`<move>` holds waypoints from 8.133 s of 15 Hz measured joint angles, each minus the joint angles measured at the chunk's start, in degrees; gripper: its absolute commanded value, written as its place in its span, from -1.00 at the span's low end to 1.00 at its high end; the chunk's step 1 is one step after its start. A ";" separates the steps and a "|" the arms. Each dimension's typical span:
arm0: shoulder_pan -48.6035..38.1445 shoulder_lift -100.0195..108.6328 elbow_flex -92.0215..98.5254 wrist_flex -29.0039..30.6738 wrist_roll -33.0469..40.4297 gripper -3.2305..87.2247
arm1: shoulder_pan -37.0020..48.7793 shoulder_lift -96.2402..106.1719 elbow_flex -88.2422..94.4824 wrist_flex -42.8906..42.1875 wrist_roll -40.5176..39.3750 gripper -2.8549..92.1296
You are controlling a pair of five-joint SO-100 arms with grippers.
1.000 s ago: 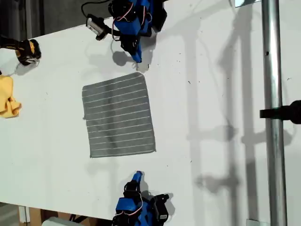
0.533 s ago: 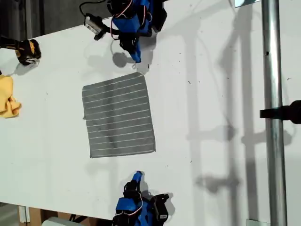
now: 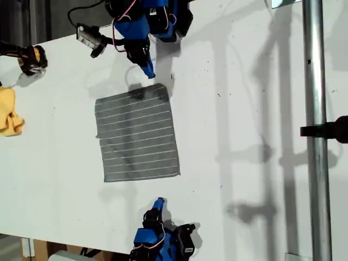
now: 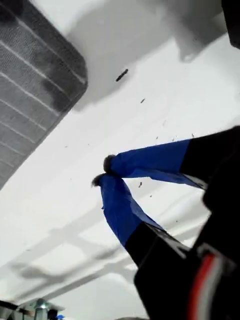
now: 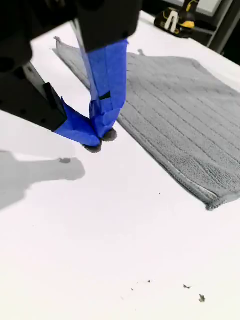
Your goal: Grasp corners of a towel and fold twice.
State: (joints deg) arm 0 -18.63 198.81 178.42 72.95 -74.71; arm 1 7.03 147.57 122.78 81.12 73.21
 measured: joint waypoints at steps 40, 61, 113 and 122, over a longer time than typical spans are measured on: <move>0.35 0.00 0.00 0.00 -0.18 -0.96 | 17.84 -45.97 6.86 -24.08 -45.79 -0.21; 0.70 0.00 0.00 0.00 -0.97 -0.96 | 16.17 -56.34 -0.70 -20.13 -45.79 -0.94; 9.23 -134.21 -100.46 3.52 24.26 -0.22 | 13.71 -52.38 0.44 -22.85 -45.62 -0.94; 5.54 -142.38 -106.35 5.89 23.64 -0.91 | 13.71 -52.38 0.44 -22.85 -45.62 -0.94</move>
State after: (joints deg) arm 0 -13.10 56.43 72.07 78.84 -51.06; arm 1 20.74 95.19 123.22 58.27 27.60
